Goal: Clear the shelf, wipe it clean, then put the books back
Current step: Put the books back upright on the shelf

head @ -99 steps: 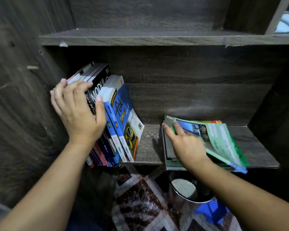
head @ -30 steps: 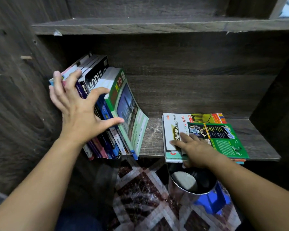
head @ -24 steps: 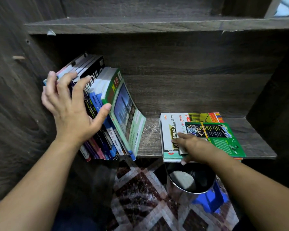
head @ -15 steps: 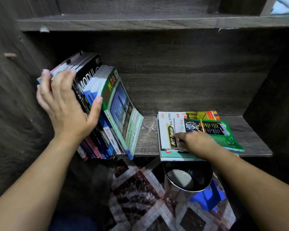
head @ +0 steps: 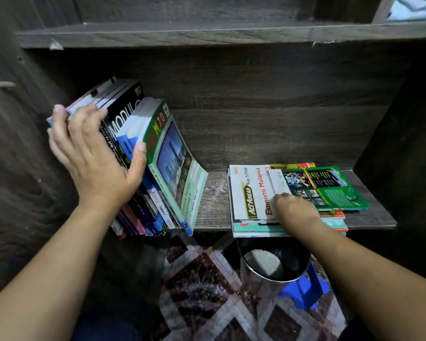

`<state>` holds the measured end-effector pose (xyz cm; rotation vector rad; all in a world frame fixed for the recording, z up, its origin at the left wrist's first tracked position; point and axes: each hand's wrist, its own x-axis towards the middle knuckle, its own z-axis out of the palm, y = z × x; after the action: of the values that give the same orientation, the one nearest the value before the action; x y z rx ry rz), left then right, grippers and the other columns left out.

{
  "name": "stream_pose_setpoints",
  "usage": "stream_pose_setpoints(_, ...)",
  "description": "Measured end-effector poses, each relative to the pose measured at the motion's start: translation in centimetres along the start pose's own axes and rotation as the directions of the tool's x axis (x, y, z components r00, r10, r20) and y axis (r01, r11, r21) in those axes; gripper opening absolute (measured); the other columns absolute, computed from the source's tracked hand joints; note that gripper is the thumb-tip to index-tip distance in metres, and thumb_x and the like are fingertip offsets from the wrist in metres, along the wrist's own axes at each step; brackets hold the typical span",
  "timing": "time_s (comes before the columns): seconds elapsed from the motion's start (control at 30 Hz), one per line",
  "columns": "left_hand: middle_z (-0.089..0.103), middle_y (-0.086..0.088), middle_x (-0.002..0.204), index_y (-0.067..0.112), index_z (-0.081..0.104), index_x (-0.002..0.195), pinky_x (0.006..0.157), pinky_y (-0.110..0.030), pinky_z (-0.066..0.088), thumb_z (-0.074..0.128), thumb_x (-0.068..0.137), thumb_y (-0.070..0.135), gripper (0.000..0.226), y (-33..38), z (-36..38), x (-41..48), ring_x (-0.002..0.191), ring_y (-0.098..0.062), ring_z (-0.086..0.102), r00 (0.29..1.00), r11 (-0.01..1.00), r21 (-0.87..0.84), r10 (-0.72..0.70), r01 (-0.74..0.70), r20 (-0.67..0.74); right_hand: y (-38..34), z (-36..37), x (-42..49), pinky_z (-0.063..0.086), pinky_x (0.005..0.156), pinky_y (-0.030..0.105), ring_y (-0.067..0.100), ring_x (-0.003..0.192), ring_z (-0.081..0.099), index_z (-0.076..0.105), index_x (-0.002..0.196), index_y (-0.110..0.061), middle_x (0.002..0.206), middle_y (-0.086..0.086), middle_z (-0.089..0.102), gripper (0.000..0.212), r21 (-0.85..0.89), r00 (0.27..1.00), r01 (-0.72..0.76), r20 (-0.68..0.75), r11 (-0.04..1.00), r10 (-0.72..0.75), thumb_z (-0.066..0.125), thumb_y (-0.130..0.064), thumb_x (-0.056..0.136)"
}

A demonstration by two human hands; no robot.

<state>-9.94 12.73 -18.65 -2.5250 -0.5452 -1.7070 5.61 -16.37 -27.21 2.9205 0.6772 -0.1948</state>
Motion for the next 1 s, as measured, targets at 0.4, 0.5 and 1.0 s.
stream_pose_setpoints(0.4,0.042,-0.017,0.141,0.002,0.042,0.134,0.114,-0.055,0.013,0.046,0.090,0.053,0.067,-0.1,0.1,0.0,0.141,-0.040,0.019,1.000,1.000,0.012,0.005,-0.005,-0.003,-3.1,1.1,0.0,0.028,0.115,0.042,0.028,0.143,0.024,0.035,0.145,-0.014,0.154,0.010,0.030,0.058,0.006,0.953,0.303,-0.024,0.953,-0.303,0.038,-0.050,0.099)
stream_pose_setpoints(0.5,0.041,-0.017,0.141,0.002,0.042,0.133,0.114,-0.055,0.013,0.047,0.090,0.052,0.067,0.1,0.0,0.1,0.141,-0.041,0.019,1.000,1.000,0.009,-0.008,0.008,0.005,-3.3,1.2,0.5,0.033,0.112,0.041,0.027,0.144,0.024,0.026,0.149,-0.016,0.155,0.010,0.027,0.064,0.043,0.947,0.320,0.029,0.946,-0.321,0.040,-0.052,0.099)
stream_pose_setpoints(1.0,0.044,-0.012,0.140,0.005,0.047,0.131,0.114,-0.056,0.014,0.056,0.085,0.048,0.064,0.1,-0.5,0.3,0.142,-0.037,0.021,0.999,0.999,-0.030,-0.032,0.033,0.030,-5.2,-3.6,-0.3,0.047,0.069,0.039,0.038,0.099,0.064,0.038,0.140,-0.012,0.130,0.014,0.056,0.047,0.112,0.872,0.220,-0.469,0.969,-0.144,0.045,-0.005,0.094)
